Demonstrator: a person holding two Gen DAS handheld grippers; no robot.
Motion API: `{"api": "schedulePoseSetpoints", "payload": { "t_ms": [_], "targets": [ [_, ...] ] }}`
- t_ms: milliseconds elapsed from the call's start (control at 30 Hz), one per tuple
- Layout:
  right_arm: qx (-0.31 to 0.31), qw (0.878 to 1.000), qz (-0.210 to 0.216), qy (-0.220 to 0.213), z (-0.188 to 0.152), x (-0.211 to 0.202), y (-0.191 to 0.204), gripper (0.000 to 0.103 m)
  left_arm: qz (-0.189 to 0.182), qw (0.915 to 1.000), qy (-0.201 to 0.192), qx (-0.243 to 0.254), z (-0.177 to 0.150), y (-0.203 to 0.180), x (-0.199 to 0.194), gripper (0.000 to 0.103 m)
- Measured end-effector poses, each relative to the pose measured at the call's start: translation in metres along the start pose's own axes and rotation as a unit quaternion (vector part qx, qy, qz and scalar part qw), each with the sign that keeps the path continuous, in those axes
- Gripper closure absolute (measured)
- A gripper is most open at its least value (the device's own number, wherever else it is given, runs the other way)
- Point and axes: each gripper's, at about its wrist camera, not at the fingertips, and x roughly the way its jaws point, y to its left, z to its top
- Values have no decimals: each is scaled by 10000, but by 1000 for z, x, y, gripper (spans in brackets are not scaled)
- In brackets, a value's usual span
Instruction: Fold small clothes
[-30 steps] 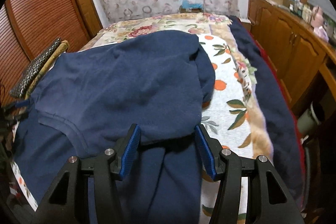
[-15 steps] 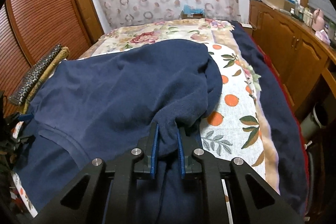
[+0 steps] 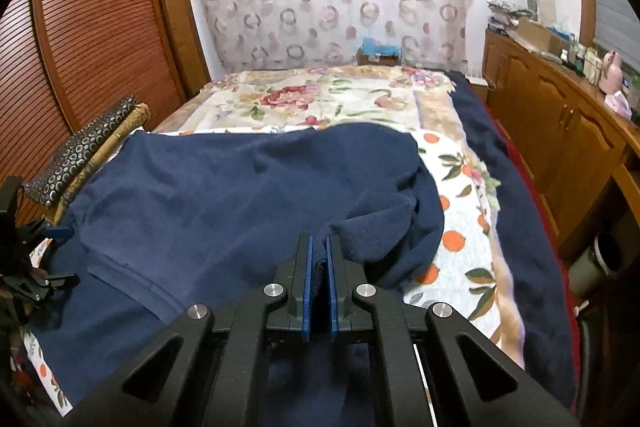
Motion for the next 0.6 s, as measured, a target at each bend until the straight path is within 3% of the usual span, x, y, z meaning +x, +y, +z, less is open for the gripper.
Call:
{"api": "schedulePoseSetpoints", "payload": {
  "t_ms": [167, 333, 400, 600],
  "targets": [
    [112, 9997, -128, 188, -6, 5, -3, 96, -7, 10000, 2, -5, 0, 1, 0, 0],
    [343, 9988, -155, 320, -18, -6, -6, 67, -6, 10000, 0, -5, 0, 1, 0, 0],
    [409, 9985, -41, 354, -24, -13, -10, 62, -4, 10000, 1, -3, 0, 0, 0, 0],
    [456, 9978, 182, 436, -31, -19, -12, 61, -4, 10000, 2, -4, 0, 0, 0, 0]
  ]
}}
